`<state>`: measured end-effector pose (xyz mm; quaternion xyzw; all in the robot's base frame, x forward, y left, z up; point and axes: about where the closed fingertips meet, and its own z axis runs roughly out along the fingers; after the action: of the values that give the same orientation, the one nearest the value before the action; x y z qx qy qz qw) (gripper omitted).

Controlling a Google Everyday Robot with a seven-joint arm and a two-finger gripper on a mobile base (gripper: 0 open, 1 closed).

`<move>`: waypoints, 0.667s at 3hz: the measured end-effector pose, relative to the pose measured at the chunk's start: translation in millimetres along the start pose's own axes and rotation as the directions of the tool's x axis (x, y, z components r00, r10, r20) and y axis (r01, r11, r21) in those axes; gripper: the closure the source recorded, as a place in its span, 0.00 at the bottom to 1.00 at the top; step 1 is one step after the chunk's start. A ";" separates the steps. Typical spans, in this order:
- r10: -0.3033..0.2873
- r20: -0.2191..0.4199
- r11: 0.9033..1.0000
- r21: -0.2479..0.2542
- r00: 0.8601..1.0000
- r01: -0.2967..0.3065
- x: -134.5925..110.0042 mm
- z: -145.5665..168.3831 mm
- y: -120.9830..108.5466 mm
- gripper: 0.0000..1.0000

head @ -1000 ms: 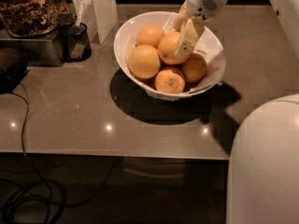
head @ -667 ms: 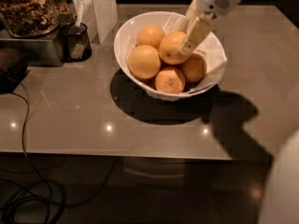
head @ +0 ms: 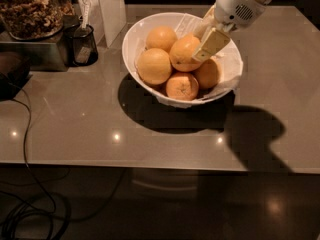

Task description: Pick orange from white bowl

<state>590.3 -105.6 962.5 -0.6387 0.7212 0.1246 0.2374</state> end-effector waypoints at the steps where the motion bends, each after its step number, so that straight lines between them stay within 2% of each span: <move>1: 0.007 0.004 1.000 -0.026 1.000 -0.007 2.3 2.7 1.8 0.70; 2: 0.008 0.004 1.000 -0.027 1.000 -0.008 1.4 1.2 1.7 0.62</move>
Offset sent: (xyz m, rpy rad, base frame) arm -0.0089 0.0133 -0.0863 0.0421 0.2941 0.0972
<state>588.8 -106.0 960.5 -0.6388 0.7215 0.1363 0.2297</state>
